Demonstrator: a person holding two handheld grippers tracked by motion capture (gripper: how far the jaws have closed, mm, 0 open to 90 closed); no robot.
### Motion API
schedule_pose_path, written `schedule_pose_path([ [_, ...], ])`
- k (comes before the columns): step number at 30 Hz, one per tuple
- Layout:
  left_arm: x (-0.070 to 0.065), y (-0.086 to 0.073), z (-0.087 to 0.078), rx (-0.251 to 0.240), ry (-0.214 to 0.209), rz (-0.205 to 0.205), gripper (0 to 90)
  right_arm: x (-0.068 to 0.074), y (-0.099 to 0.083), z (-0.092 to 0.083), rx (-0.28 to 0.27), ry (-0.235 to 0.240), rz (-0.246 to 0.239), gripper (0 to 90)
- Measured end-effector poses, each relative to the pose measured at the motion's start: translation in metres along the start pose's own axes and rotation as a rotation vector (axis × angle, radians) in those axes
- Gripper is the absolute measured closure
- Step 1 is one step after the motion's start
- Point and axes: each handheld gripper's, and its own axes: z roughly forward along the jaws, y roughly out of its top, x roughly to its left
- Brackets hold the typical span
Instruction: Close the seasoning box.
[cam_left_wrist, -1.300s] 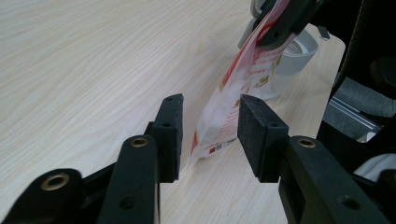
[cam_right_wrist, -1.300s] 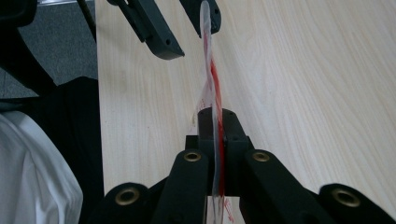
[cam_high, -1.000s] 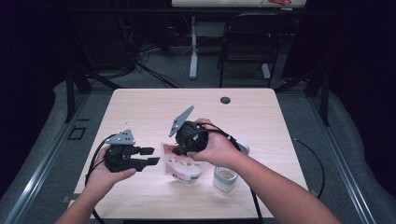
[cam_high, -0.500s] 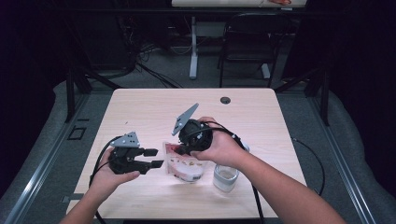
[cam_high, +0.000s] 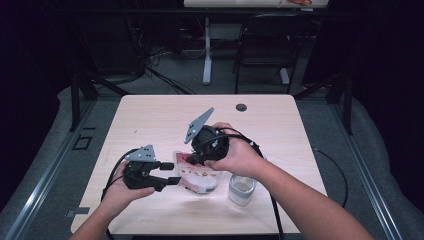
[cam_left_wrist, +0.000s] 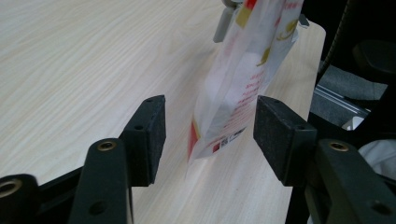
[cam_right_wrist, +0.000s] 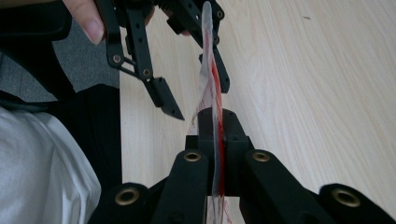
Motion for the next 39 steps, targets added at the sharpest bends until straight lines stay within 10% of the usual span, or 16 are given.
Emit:
schedule_pose_path([
  [39,0.000,-0.009,0.045,0.018,-0.088,0.010,35.1,0.003,0.006,-0.016,-0.021,0.007,-0.025,90.0],
])
